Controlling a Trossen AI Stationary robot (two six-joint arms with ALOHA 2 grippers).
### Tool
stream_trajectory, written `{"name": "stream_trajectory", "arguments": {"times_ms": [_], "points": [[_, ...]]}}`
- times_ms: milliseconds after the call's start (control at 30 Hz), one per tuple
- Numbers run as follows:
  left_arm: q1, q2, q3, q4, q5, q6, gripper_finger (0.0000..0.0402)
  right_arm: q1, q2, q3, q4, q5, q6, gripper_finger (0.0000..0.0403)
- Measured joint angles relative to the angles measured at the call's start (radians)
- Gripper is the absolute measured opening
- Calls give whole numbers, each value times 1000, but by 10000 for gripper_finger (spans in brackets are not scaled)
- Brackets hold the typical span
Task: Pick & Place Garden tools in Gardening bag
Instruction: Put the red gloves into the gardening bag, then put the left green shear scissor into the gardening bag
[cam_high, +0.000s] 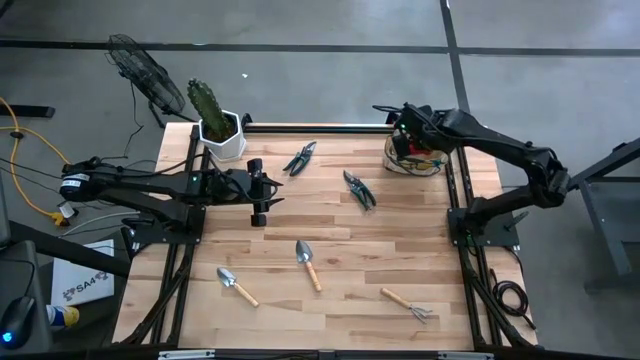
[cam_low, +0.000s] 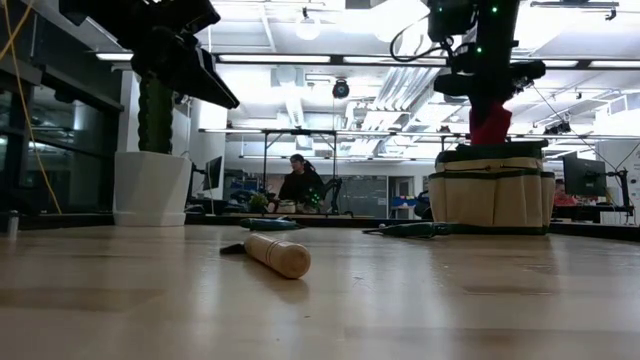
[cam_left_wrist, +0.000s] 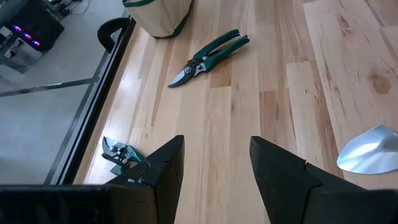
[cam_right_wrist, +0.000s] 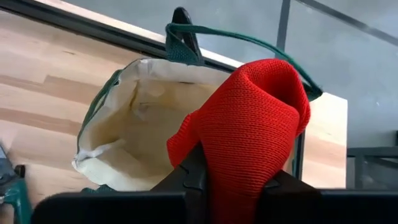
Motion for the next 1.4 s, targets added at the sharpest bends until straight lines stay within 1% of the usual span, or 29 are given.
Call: {"name": "stream_trajectory", "arguments": {"times_ms": [267,667,833,933,1100,1300,1400], "points": [[0,0,0,0,0,-2,177,0,0,0,1,11,-22,89],[0,0,0,-8,0,-12,177,0,0,0,1,30,-25,197],[0,0,0,-9,0,-12,177,0,-2,0,1,32,-25,231],[0,0,0,-13,0,-12,177,0,-16,-1,1,45,-25,239],[0,-3,0,-36,0,-15,177,2,-70,-1,2,43,-25,240],[0,-38,-1,-95,40,-30,177,36,-146,-1,5,-36,-24,240],[0,-67,-1,-109,45,-44,177,68,-171,-1,5,-56,-24,240]]}}
